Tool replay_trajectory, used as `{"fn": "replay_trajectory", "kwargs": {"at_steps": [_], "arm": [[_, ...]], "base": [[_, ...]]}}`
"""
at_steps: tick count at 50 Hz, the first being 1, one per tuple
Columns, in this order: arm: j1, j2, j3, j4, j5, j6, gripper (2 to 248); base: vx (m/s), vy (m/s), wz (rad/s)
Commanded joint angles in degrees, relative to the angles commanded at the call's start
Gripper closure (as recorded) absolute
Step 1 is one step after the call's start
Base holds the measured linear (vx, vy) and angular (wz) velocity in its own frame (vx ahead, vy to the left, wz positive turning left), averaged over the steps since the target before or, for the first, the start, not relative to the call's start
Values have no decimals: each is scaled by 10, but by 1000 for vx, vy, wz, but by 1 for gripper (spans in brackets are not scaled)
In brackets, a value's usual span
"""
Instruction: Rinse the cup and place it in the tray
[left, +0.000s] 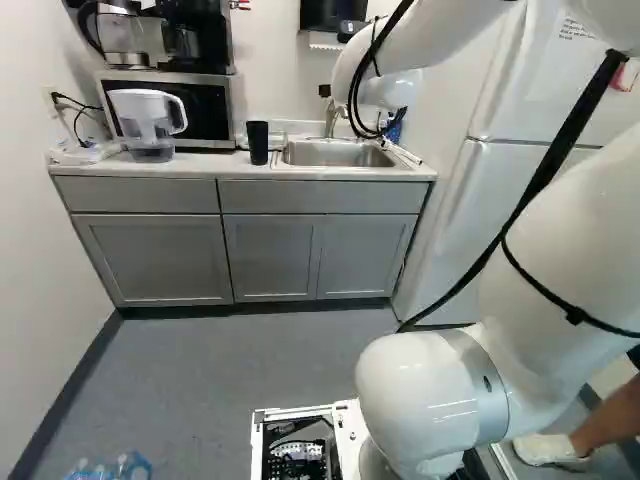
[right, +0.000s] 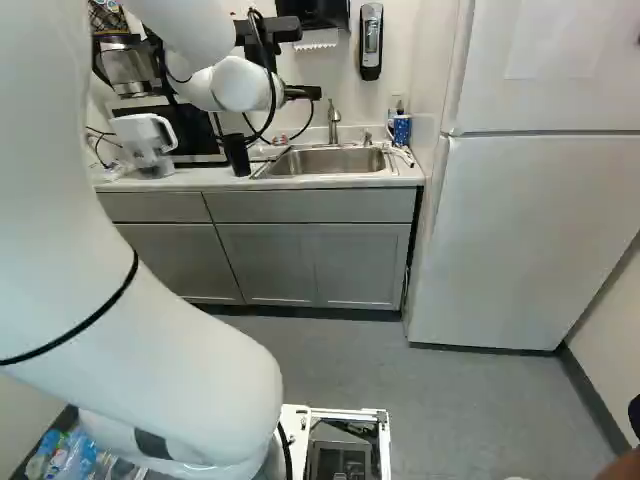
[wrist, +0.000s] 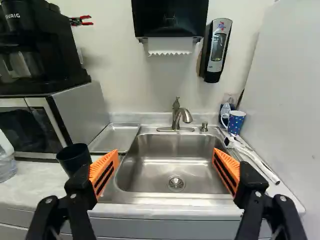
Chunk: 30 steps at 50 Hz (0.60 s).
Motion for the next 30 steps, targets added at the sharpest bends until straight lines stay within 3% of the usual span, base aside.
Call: {"fn": "replay_trajectory", "kwargs": {"at_steps": [30], "arm": [[0,0,0,0,0,0,3]], "base": [[16,-2,0]]}}
